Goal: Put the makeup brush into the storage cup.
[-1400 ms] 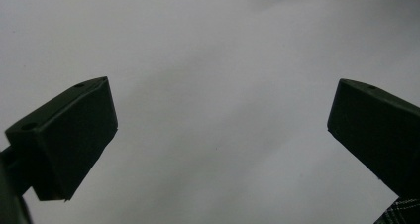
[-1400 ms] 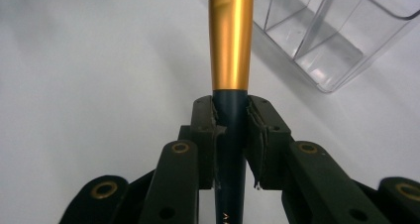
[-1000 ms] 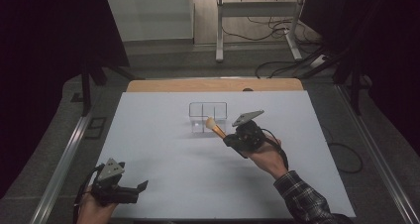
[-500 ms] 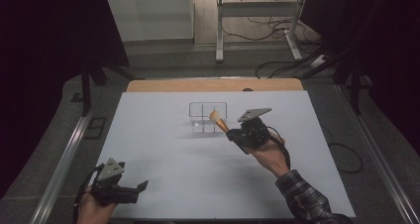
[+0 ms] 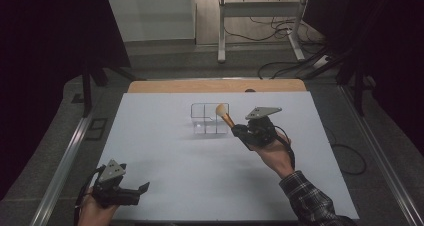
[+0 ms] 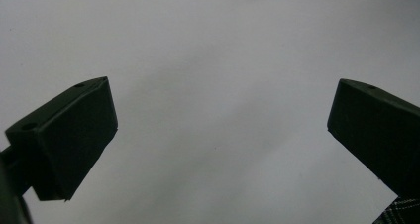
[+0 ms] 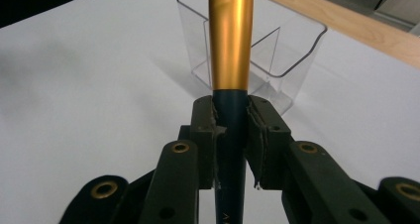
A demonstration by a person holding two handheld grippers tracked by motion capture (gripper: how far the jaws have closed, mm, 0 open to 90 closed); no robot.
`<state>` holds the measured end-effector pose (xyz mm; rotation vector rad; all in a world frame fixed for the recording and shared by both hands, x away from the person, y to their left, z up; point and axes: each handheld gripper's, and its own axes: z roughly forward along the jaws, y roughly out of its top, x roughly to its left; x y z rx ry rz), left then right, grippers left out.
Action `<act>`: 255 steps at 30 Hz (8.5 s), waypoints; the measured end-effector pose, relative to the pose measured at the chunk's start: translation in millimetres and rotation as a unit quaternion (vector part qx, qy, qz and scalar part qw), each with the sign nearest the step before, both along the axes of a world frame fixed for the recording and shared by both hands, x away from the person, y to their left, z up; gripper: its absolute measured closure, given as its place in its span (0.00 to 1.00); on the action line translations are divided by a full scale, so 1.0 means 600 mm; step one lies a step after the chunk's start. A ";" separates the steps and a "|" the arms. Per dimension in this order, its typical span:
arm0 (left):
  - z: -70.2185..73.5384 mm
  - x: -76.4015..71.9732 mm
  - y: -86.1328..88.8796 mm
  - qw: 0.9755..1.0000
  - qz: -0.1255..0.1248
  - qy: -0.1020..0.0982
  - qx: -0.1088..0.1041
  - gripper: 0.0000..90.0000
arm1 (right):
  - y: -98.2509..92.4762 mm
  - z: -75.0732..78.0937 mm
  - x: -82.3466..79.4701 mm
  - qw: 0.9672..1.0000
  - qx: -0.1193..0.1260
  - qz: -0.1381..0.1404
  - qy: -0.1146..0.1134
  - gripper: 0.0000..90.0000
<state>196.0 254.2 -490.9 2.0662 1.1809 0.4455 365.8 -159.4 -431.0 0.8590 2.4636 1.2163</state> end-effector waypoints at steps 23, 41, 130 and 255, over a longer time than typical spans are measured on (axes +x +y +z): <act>-0.002 0.000 0.001 1.000 -0.005 0.009 0.003 0.00 | -0.017 0.008 0.002 0.998 0.047 -0.035 -0.031 0.83; -0.002 0.001 0.000 1.000 -0.008 0.013 0.006 0.00 | -0.019 0.012 0.009 0.996 0.071 -0.046 -0.040 0.83; -0.004 0.001 -0.002 1.000 -0.008 0.010 0.011 0.00 | 0.046 0.031 0.107 0.989 0.124 -0.056 -0.053 0.83; -0.005 0.000 -0.002 1.000 -0.013 0.011 0.011 0.00 | 0.099 -0.059 0.154 0.992 0.092 -0.066 -0.050 0.82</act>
